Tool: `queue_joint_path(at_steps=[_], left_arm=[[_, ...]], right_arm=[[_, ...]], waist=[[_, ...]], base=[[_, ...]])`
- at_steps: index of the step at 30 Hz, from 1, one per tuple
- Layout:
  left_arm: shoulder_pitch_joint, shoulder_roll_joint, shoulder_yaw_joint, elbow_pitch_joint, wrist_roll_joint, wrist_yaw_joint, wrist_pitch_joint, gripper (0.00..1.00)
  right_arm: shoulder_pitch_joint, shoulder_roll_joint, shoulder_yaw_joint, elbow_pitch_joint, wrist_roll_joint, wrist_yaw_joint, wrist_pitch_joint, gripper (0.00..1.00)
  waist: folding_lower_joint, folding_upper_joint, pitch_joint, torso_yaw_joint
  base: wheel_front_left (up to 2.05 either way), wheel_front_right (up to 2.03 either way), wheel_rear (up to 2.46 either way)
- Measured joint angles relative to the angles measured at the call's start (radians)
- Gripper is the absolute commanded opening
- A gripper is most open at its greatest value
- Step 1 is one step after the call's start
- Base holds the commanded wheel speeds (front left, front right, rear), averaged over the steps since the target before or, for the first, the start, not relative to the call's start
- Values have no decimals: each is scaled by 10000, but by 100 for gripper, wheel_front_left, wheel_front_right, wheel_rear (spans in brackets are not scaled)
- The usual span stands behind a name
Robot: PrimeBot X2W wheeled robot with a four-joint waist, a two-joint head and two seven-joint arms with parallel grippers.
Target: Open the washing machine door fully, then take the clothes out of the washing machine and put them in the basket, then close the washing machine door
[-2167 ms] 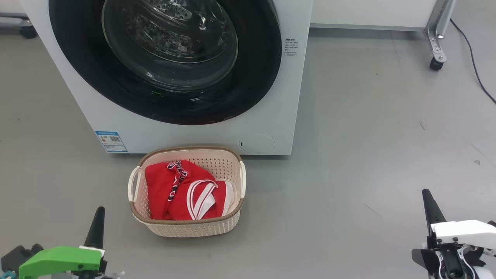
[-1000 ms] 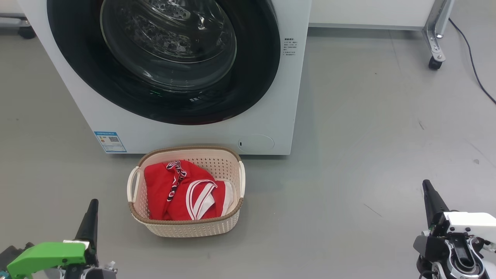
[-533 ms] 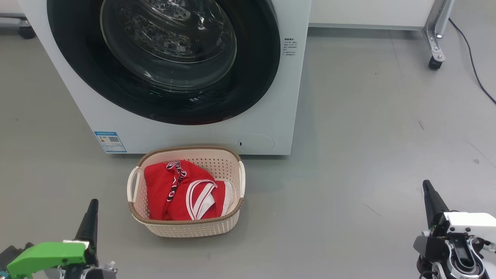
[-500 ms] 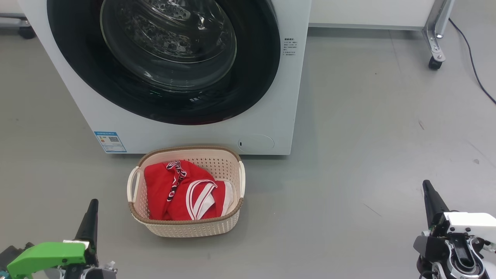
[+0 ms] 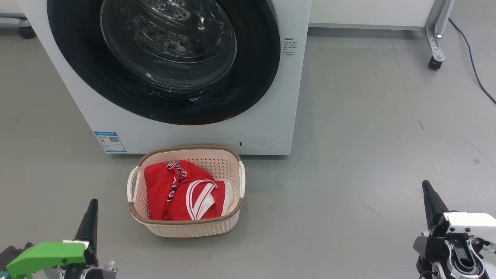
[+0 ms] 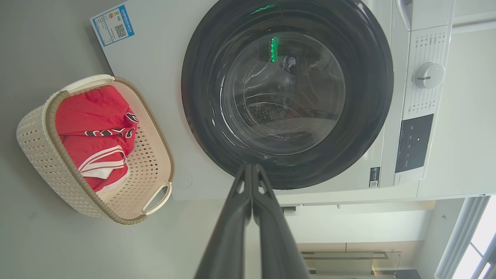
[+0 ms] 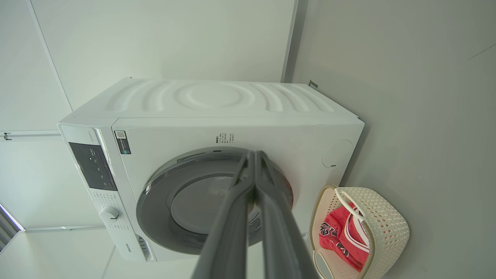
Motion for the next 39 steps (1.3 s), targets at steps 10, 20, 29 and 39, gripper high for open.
queue_joint_path(at_steps=[10, 20, 29, 39], left_arm=[[0, -2, 6, 0, 0, 0, 0, 0], [-1, -4, 13, 0, 0, 0, 0, 0], [-2, -6, 17, 0, 0, 0, 0, 0], [-2, -8, 21, 0, 0, 0, 2, 0]], right_arm=[[-1, 4, -6, 4, 0, 0, 6, 0], [-3, 6, -13, 12, 0, 36, 10, 0], [-15, 8, -21, 13, 0, 52, 10, 0], [-25, 10, -31, 13, 0, 52, 10, 0]], waist=[[0, 0, 0, 0], [0, 0, -1, 0], [0, 0, 0, 0], [0, 0, 0, 0]], base=[[0, 0, 0], [0, 0, 0], [0, 0, 0], [0, 0, 0]])
